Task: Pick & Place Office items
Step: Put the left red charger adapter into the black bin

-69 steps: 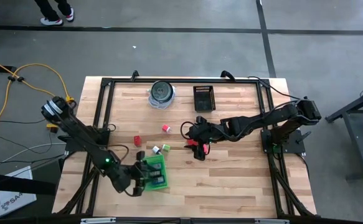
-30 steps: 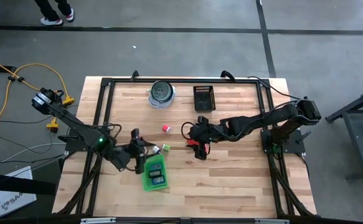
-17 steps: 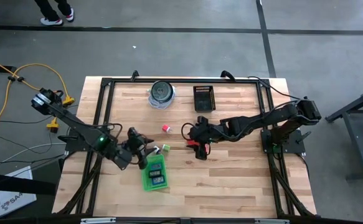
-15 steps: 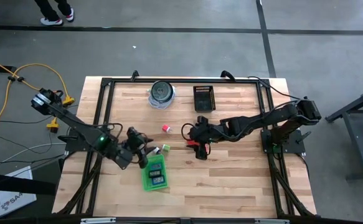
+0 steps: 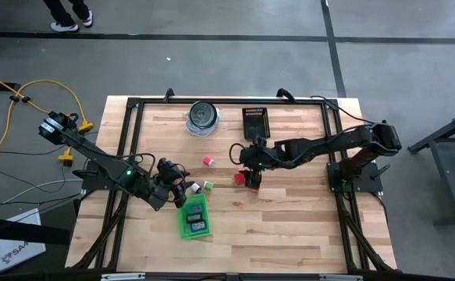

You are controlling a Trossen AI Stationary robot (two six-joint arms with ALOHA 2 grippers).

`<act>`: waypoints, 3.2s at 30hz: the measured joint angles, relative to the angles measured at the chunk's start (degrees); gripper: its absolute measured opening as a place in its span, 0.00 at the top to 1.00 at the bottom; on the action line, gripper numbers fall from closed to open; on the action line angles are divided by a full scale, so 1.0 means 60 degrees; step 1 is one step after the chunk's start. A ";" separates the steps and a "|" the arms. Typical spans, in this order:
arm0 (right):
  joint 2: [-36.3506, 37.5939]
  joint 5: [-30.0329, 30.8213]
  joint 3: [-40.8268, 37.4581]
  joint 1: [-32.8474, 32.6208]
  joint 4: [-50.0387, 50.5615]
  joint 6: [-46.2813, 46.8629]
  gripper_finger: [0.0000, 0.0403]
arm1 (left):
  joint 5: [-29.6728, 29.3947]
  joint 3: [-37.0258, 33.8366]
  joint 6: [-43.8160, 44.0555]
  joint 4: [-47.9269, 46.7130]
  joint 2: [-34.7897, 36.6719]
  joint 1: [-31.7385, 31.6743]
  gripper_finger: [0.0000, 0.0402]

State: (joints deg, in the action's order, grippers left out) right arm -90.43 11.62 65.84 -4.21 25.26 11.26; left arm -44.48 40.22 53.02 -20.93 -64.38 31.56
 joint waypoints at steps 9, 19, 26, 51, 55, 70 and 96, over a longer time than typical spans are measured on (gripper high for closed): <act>0.0000 -0.0394 0.0000 0.0244 0.1131 -0.0512 0.38 | 0.0219 -0.0001 0.1154 -0.1535 0.0331 0.0016 0.57; 0.1132 -0.0712 -0.0003 0.0894 0.2408 -0.0658 0.38 | 0.0407 -0.0003 0.1312 -0.1553 0.0363 0.0295 0.57; 0.2397 -0.0717 -0.0621 0.1328 0.2518 -0.0662 0.38 | 0.0422 0.0004 0.2035 -0.1884 0.0460 0.0465 0.57; 0.4630 -0.0608 -0.2568 0.1706 0.2510 -0.0090 0.38 | 0.1389 0.0008 0.6149 -0.5340 0.0965 0.1285 0.57; 0.4630 -0.0626 -0.2568 0.1704 0.2510 -0.0069 0.38 | 0.1572 0.0008 0.6177 -0.5340 0.0965 0.1285 0.57; 0.4630 -0.0721 -0.2565 0.1706 0.2469 -0.0159 0.38 | 0.1696 0.0008 0.6172 -0.5336 0.0965 0.1285 0.57; 0.4626 -0.0721 -0.2565 0.1706 0.2466 -0.0163 0.38 | 0.1715 0.0008 0.6597 -0.5335 0.0965 0.1054 0.57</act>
State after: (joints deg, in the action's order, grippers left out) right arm -62.67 7.29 50.46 6.02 40.05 10.28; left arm -34.20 40.27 92.60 -52.94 -58.59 37.88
